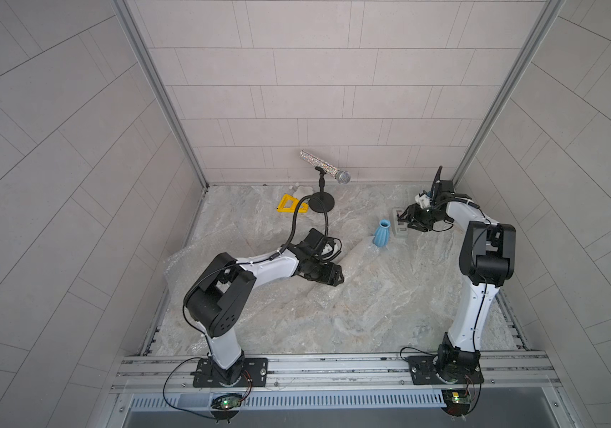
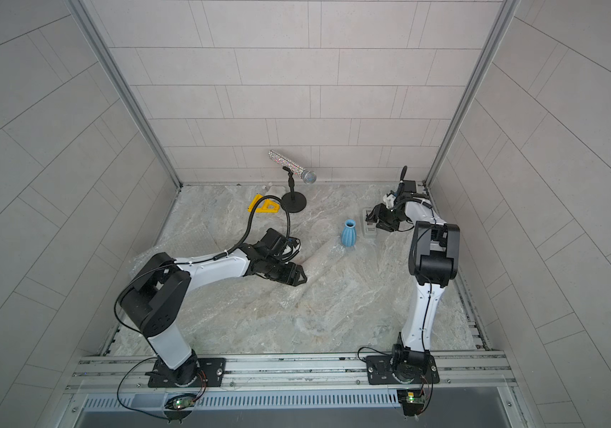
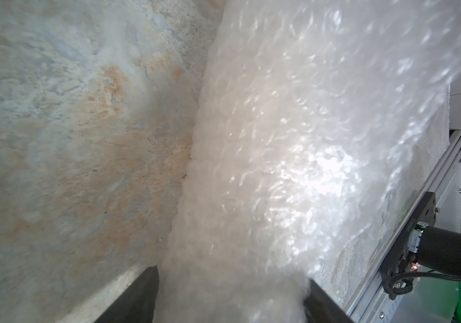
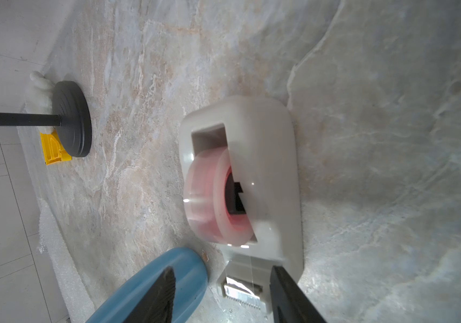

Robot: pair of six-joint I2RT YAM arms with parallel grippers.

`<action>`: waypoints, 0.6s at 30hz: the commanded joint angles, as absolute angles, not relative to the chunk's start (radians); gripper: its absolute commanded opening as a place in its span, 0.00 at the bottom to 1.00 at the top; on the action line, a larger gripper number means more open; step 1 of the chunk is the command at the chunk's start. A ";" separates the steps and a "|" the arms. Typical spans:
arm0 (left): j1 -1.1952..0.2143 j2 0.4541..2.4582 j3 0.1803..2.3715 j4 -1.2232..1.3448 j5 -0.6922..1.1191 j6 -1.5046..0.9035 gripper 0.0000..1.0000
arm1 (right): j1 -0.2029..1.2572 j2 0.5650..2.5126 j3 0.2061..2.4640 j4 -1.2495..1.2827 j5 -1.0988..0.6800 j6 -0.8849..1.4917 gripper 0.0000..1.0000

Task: Wrap vases in bubble wrap
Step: Tear off the tape using the Tape Cutter.

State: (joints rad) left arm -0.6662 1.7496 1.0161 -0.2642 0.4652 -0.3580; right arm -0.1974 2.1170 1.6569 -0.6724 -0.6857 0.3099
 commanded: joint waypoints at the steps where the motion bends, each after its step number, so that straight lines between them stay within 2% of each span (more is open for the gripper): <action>1: -0.652 1.798 0.990 -0.386 0.305 -0.343 0.75 | -0.198 2.147 1.671 -0.709 -0.713 0.270 0.57; 18: -0.653 1.806 0.984 -0.382 0.287 -0.350 0.75 | -0.202 2.219 1.659 -0.673 -0.814 0.320 0.49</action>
